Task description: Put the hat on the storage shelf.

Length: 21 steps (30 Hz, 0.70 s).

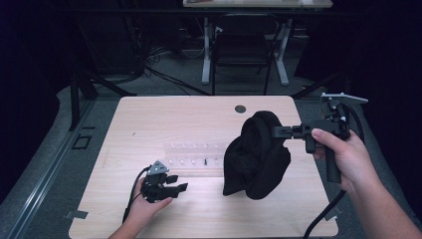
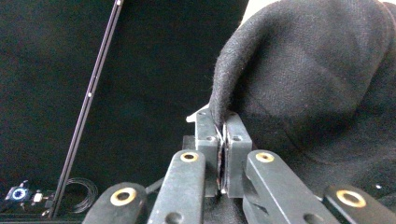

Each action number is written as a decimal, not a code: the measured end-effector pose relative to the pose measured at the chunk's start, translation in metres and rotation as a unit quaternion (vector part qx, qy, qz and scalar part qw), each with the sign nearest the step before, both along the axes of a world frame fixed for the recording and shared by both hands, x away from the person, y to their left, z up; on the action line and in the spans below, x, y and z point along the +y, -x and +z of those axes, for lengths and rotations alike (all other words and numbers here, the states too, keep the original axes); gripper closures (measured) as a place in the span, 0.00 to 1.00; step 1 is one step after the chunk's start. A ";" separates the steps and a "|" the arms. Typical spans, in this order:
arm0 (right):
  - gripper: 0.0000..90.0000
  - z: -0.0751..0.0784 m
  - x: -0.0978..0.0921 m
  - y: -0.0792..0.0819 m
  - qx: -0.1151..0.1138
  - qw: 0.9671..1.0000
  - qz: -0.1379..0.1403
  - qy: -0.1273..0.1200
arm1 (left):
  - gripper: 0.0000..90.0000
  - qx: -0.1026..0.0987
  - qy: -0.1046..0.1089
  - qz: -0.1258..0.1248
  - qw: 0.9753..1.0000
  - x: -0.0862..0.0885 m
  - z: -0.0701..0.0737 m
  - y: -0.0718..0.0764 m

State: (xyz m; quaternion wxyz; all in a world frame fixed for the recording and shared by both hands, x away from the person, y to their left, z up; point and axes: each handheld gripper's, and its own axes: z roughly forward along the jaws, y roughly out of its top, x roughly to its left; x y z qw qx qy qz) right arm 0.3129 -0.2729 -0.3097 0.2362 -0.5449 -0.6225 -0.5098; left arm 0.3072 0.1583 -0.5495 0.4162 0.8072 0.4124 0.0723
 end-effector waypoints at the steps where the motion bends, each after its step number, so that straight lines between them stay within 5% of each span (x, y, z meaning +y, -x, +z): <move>1: 0.98 0.000 0.000 0.000 0.000 1.000 0.000 0.000 | 0.51 0.000 0.000 0.000 1.000 0.000 0.000 0.000; 21: 0.97 0.012 0.016 -0.025 -0.016 1.000 -0.005 -0.006 | 0.51 0.002 0.002 -0.004 1.000 0.002 0.000 -0.001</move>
